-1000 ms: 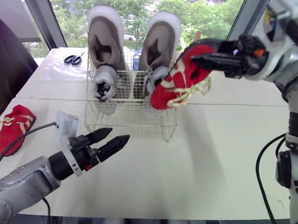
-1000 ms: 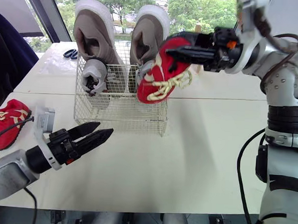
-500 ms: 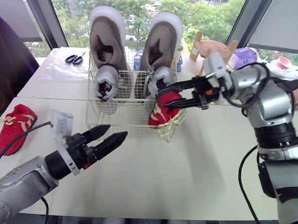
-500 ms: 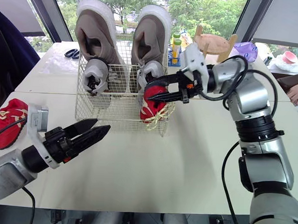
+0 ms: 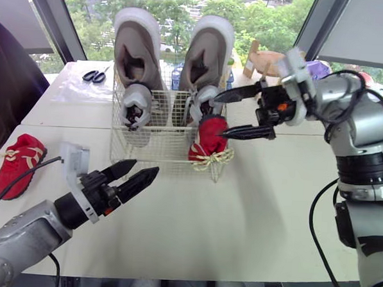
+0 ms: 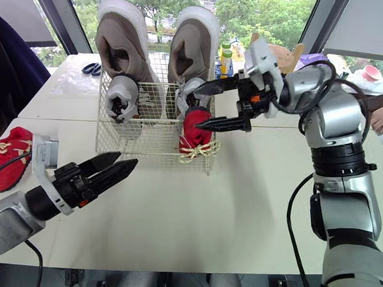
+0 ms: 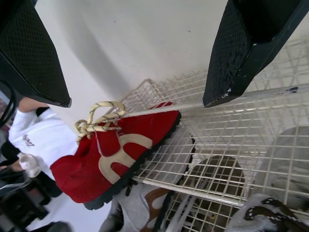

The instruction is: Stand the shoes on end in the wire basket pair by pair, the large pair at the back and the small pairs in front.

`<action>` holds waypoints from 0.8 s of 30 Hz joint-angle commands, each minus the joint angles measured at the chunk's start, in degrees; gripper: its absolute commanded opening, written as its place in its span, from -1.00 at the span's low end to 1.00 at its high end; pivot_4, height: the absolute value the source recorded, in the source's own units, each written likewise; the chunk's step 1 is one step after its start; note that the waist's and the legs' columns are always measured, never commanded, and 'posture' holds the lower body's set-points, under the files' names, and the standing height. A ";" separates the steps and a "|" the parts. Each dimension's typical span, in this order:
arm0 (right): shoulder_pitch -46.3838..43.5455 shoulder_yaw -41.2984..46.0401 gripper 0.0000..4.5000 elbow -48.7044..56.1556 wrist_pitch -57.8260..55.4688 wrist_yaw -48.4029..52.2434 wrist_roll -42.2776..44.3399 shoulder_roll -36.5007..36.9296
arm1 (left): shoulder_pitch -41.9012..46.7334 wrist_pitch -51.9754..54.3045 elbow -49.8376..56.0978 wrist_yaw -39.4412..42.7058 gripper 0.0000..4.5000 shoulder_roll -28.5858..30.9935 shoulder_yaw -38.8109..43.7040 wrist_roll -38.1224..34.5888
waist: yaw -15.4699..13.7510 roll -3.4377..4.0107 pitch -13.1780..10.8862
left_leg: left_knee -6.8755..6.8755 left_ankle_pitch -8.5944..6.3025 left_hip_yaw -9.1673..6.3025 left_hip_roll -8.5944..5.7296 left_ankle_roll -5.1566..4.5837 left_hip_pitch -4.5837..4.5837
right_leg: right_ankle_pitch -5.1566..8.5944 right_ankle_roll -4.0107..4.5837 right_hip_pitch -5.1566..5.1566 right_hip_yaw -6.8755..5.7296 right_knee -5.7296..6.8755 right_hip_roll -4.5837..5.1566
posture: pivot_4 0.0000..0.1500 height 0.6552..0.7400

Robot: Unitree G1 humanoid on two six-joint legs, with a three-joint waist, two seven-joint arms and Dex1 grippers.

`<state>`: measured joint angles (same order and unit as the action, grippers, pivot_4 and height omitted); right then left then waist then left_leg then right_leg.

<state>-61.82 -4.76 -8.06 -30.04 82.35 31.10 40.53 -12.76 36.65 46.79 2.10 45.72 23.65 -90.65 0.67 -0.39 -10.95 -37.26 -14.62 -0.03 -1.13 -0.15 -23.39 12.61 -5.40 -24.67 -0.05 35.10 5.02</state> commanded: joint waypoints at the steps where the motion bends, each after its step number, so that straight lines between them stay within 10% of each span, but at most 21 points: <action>1: -4.77 6.34 0.81 -0.12 -3.49 -1.31 5.13 0.23 | 0.05 -2.81 -1.39 -2.86 1.00 0.69 6.08 -2.53 | 0.04 0.00 0.00 | 0.02 0.00 0.00 0.01 0.00 0.00 | 0.00 0.00 -0.01 0.00 0.00 -0.01 | 1.00 1.00; 9: -8.04 8.93 0.91 0.52 -9.23 -1.42 10.03 -0.36 | 3.08 -2.54 -19.18 -18.44 1.00 6.71 20.88 -0.38 | 0.04 0.00 0.01 | 0.06 -0.01 -0.07 0.02 0.01 0.01 | 0.01 0.01 -0.01 -0.02 0.00 0.05 | 1.00 1.00; 16: -3.68 3.34 0.91 6.17 -7.52 1.77 7.32 0.42 | 19.09 17.92 -46.58 -26.50 1.00 25.97 6.12 5.41 | -0.16 -0.05 0.01 | 0.07 0.00 -0.06 -0.08 0.01 -0.01 | -0.02 -0.03 -0.05 -0.12 0.07 -0.05 | 1.00 1.00; 24: 2.13 4.71 0.91 13.57 -10.03 -3.03 8.44 1.38 | 47.72 22.43 -70.66 -11.17 1.00 25.05 -13.30 30.51 | 0.03 -0.28 -0.02 | 0.11 0.04 -0.02 -0.19 0.09 -0.07 | -0.17 -0.34 -0.13 -0.18 0.21 -0.13 | 1.00 1.00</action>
<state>-59.47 -2.77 2.56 -39.20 80.69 37.55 41.24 31.80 59.31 -19.73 -13.39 70.67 12.79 -66.70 0.70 -0.67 -10.97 -37.14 -14.56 -0.02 -1.36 -0.04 -23.46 12.43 -5.75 -24.81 -0.24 35.26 4.82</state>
